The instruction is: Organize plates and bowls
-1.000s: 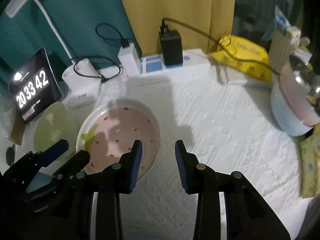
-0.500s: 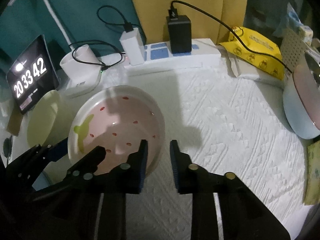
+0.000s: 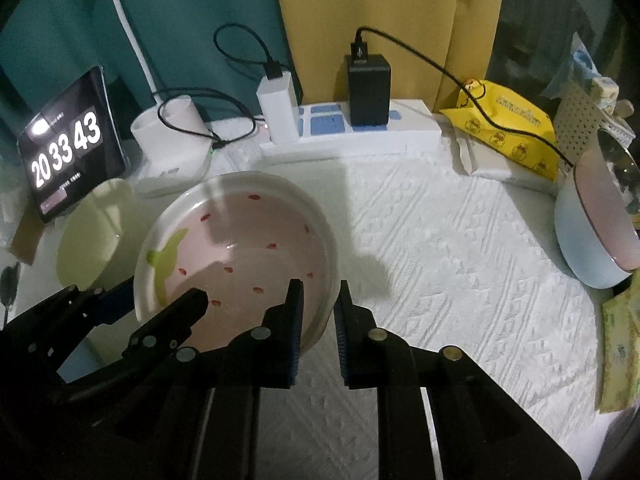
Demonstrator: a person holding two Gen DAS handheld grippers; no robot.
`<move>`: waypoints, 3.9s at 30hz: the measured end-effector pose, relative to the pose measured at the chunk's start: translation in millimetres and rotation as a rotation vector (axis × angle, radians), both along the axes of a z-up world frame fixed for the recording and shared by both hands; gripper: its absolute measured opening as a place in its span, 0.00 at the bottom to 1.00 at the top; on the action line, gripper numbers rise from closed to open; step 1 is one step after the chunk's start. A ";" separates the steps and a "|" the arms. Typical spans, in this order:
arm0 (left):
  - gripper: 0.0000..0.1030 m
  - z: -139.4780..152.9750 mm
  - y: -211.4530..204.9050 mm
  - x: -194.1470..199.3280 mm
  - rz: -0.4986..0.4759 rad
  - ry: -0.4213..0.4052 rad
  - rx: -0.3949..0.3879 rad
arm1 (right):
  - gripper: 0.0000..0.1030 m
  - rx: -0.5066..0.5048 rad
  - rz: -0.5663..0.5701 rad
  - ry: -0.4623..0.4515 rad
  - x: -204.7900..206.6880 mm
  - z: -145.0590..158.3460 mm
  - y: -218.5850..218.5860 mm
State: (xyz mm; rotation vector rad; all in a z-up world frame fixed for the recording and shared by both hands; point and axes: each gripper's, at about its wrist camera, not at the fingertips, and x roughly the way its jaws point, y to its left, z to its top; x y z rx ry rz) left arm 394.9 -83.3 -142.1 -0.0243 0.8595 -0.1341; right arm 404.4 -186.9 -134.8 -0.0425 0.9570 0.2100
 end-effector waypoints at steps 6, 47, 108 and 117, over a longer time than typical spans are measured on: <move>0.36 17.1 2.1 -10.4 0.006 -0.042 0.000 | 0.15 0.018 0.005 -0.045 -11.1 18.0 0.6; 0.36 71.8 -22.1 -119.5 -0.068 -0.139 -0.031 | 0.16 0.054 -0.042 -0.160 -127.9 75.5 -29.6; 0.43 26.3 -58.4 -170.1 -0.159 -0.030 0.047 | 0.44 -0.043 -0.047 -0.092 -176.2 25.1 -61.8; 0.44 44.5 -32.5 -168.1 -0.104 -0.078 0.016 | 0.44 -0.044 -0.047 -0.133 -176.5 44.1 -54.9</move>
